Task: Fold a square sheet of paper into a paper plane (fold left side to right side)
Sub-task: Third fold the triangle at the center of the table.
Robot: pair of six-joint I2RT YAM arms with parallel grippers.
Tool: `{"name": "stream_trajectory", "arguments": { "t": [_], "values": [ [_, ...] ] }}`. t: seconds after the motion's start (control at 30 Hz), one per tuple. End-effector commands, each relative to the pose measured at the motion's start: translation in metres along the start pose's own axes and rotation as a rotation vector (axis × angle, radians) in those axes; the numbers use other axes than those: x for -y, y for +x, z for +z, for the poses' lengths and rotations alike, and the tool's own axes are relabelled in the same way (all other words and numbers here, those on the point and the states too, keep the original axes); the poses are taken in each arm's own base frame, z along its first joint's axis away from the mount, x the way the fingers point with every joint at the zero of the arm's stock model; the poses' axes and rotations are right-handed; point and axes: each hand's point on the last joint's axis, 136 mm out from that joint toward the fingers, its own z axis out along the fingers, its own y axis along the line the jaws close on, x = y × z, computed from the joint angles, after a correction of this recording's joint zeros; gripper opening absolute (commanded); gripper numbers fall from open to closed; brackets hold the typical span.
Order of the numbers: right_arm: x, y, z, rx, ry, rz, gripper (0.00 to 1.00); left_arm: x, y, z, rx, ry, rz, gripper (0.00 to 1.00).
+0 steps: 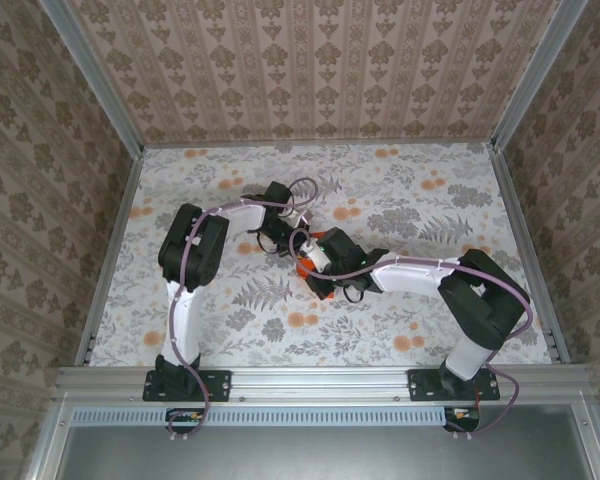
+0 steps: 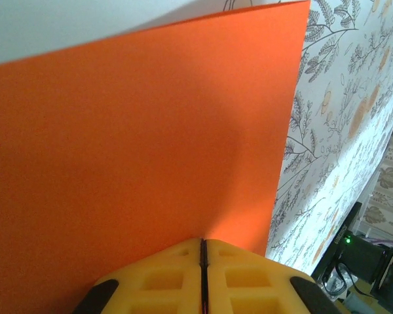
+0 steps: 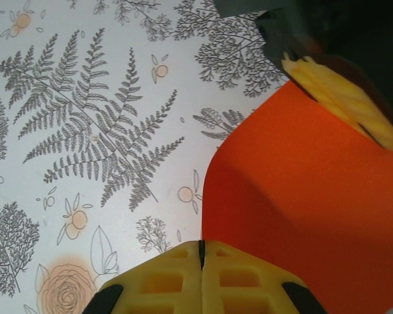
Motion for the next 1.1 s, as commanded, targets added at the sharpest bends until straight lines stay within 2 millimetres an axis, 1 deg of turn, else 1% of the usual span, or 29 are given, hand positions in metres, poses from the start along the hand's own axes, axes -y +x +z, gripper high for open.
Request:
{"name": "stream_trajectory", "arguments": {
  "t": [0.0,0.23,0.53,0.77,1.07],
  "values": [
    [0.015,0.001,0.000,-0.030,0.054,0.038,0.00,-0.035,0.014,0.016,-0.056,-0.088,-0.049,0.09],
    [0.040,0.003,-0.001,-0.059,0.158,0.069,0.00,-0.035,0.015,0.016,-0.053,-0.090,-0.048,0.09],
    [0.059,0.002,0.003,-0.087,0.253,0.086,0.00,-0.033,0.016,0.016,-0.051,-0.087,-0.046,0.08],
    [0.066,0.006,0.003,-0.097,0.290,0.103,0.00,-0.032,0.016,0.016,-0.051,-0.088,-0.046,0.08],
    [0.073,0.005,0.004,-0.094,0.323,0.123,0.00,-0.032,0.016,0.016,-0.052,-0.087,-0.045,0.08]
  ]
}}
